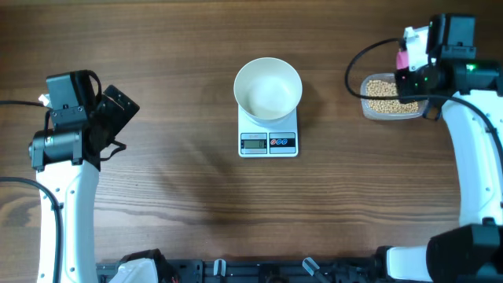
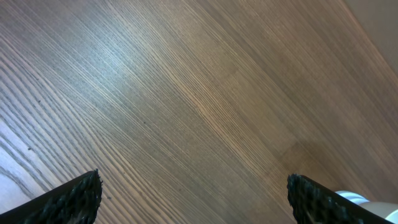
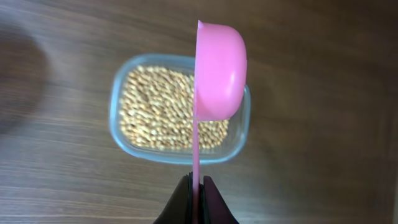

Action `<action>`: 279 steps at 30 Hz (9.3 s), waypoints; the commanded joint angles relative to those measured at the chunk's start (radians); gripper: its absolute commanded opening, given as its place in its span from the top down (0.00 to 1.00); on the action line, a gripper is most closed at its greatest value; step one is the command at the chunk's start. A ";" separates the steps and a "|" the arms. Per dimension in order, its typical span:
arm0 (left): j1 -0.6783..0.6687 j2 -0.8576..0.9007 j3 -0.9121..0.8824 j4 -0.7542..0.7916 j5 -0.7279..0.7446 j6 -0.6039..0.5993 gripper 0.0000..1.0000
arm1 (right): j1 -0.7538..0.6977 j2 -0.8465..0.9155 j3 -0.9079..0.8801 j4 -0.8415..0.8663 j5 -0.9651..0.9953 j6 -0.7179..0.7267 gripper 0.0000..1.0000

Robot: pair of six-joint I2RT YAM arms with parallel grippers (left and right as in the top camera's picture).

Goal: Scoop item into bowl and weigh 150g on scale
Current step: 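Lower the pink scoop into the soybean tub with the right gripper, then push the scoop down into the soybeans with the right gripper, then tilt and lift the scoop full of soybeans out of the tub, then carry the filled scoop left over the white bowl on the scale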

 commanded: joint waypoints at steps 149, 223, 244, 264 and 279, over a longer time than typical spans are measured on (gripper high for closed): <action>0.006 0.004 -0.001 -0.002 -0.013 0.001 0.00 | -0.465 0.232 -0.161 -0.072 -0.969 0.085 0.96; 0.006 0.003 -0.001 -0.002 -0.013 0.002 0.00 | -0.726 0.306 -0.161 -0.575 -1.570 -0.490 0.96; 0.006 0.003 -0.001 -0.001 -0.013 0.001 0.00 | -0.263 0.305 -0.154 -0.602 -1.635 -0.461 0.96; 0.006 0.003 -0.001 -0.001 -0.013 0.001 0.00 | -0.009 0.289 0.027 -0.138 -1.311 0.260 0.95; 0.006 0.003 -0.001 -0.002 -0.013 0.001 0.00 | 0.160 0.222 0.027 0.151 -1.066 0.306 0.95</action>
